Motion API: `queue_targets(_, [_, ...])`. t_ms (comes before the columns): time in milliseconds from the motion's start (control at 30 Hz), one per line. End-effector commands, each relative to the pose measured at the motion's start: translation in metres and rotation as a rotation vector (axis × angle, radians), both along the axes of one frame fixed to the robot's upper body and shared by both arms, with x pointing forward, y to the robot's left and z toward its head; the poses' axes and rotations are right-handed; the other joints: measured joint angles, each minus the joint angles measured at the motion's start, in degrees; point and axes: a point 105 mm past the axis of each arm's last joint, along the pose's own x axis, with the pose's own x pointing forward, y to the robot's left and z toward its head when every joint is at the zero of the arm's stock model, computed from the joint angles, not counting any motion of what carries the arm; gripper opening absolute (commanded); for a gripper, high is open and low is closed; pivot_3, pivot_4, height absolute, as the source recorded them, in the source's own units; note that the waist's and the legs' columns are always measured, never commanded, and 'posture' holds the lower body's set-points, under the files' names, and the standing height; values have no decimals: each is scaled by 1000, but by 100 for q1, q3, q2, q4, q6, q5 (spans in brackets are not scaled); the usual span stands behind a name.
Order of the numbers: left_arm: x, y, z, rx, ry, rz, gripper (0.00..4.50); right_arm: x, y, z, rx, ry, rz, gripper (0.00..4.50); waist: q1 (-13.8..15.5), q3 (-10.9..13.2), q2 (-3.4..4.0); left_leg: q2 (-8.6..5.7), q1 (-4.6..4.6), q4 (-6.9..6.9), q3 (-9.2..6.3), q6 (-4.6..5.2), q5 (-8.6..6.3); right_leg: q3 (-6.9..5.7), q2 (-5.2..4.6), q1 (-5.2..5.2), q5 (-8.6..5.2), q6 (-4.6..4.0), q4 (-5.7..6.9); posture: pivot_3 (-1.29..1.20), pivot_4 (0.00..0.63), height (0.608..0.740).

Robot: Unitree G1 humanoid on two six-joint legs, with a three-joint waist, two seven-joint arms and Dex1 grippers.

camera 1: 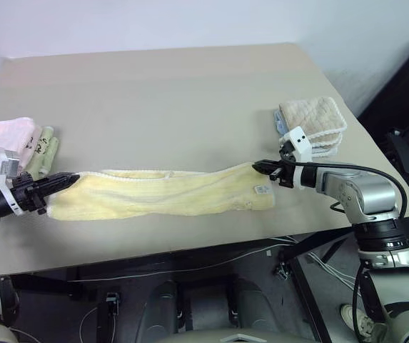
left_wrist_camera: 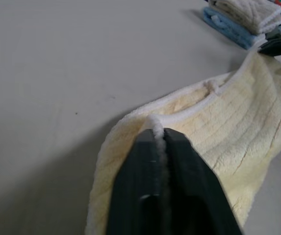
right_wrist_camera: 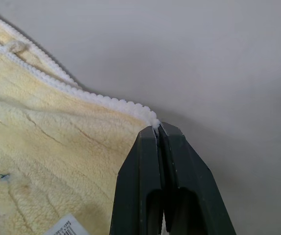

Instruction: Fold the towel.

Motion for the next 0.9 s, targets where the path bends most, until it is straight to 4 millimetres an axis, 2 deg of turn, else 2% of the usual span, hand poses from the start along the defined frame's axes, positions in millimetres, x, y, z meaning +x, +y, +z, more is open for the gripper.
queue_targets(33, [2,-3,8,-12,-46,-14,22,-1,5,13,17,-53,36,0,0,0,0,0,0,0,0,0,0,0,0,0,0,0,0,0,150,740])
queue_targets(900, [10,7,21,-30,-127,74,22,-5,-16,26,21,-82,-2,0,10,0,0,0,1,2,-1,0,0,0,1,0,1,1,3,0,150,740])
